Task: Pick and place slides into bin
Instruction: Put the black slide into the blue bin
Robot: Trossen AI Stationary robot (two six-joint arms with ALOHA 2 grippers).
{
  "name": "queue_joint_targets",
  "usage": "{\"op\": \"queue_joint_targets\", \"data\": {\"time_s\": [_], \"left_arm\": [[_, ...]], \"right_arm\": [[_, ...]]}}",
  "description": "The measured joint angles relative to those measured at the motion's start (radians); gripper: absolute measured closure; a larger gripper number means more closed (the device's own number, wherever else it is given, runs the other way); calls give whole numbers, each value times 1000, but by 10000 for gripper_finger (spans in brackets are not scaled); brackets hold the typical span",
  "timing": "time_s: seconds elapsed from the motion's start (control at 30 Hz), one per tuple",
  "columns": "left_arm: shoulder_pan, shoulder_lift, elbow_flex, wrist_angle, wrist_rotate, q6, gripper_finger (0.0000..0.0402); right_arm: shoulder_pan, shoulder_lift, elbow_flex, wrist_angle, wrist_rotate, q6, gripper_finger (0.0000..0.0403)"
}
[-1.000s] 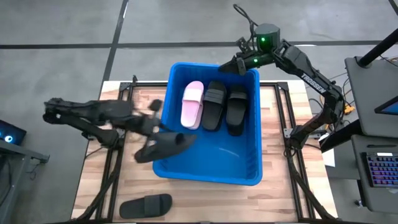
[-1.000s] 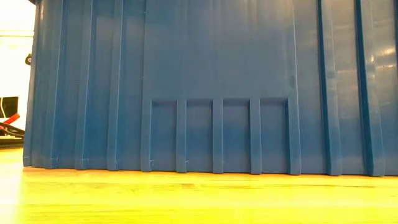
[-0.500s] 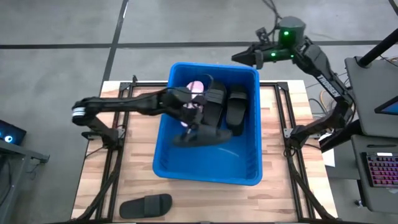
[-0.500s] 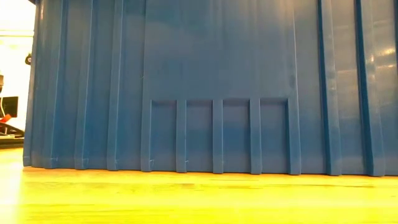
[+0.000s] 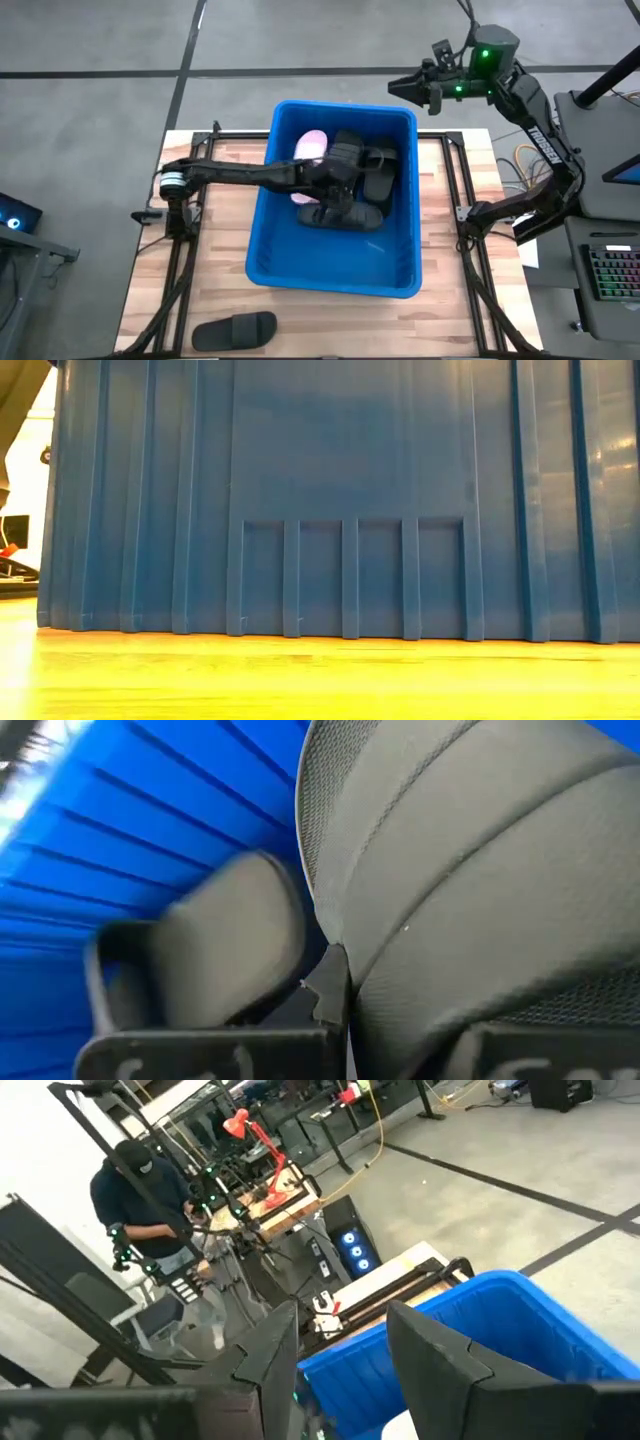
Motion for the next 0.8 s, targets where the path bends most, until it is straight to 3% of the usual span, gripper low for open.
{"op": "queue_joint_targets", "data": {"time_s": [0.1,0.43,0.57,0.7,0.8], "left_arm": [[-15,36,-11,-12,-25,69,401],[-31,61,-36,15,-141,82,401],[-52,56,-89,71,-255,153,401],[-79,39,-156,100,-281,205,401],[-87,21,-215,154,-288,155,401]], "right_arm": [[0,-2,0,-20,0,-35,257],[-3,9,0,-60,0,-79,257],[-3,17,0,-63,0,-88,257],[-3,18,0,-63,0,-89,257],[-4,18,0,-63,0,-89,257]]}}
